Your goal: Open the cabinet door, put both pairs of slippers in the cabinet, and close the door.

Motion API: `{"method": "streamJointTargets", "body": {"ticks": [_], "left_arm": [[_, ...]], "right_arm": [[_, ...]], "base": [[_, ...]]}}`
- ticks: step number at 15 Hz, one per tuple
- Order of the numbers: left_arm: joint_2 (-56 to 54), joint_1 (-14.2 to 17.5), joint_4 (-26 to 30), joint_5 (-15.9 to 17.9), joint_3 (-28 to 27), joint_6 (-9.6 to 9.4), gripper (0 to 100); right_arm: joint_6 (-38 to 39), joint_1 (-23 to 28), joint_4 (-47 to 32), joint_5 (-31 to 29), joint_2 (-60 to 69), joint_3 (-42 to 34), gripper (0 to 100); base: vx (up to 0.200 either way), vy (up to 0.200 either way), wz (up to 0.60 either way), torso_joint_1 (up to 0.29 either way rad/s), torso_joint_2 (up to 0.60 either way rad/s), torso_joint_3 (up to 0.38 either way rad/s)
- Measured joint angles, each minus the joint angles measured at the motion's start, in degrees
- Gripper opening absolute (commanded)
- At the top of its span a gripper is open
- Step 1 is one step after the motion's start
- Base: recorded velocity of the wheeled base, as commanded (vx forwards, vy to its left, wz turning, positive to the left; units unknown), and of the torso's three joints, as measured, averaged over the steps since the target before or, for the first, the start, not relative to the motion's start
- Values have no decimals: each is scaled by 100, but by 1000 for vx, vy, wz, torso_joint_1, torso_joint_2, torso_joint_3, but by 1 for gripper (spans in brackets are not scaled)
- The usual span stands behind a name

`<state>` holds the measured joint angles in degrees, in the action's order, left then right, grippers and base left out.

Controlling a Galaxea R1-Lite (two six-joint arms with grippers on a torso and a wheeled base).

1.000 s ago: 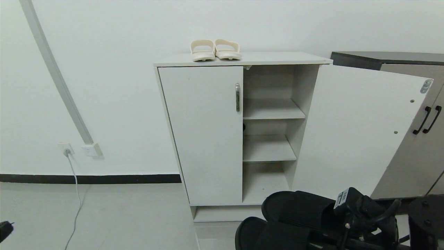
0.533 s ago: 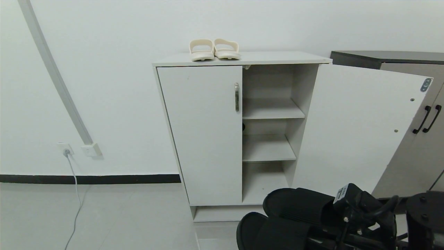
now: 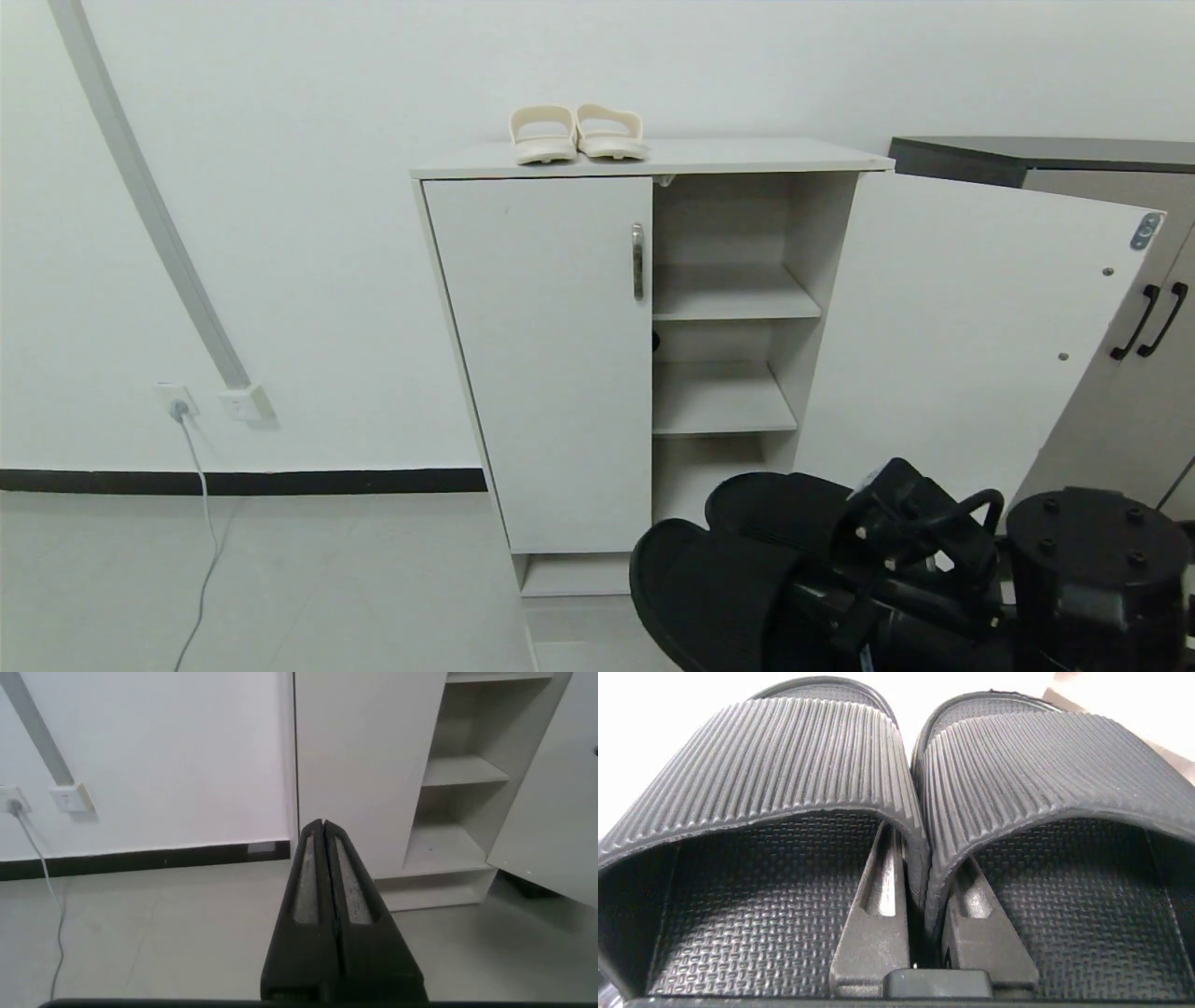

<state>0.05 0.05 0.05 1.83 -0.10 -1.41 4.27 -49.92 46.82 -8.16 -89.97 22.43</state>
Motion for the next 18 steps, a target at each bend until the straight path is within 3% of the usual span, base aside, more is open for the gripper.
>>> {"method": "streamJointTargets", "body": {"ticks": [4,8,13,18], "left_arm": [[-18,5,0,2,10,18,0],[-23,0,2,2,10,29,0],[-21,2,2,-6,10,35,0],[-21,0,11,-9,10,35,0]], "right_arm": [[424,-46,912,-1506,-1237,513,0],[660,-44,1257,-3435,-2643,1830,0],[884,137,1274,-3952,-3576,2483,0],[892,139,1281,-3972,-3825,2542,0]], "base": [[0,0,0,0,0,0],[0,0,0,0,0,0],[0,0,0,0,0,0],[0,-200,0,4,0,0]]}}
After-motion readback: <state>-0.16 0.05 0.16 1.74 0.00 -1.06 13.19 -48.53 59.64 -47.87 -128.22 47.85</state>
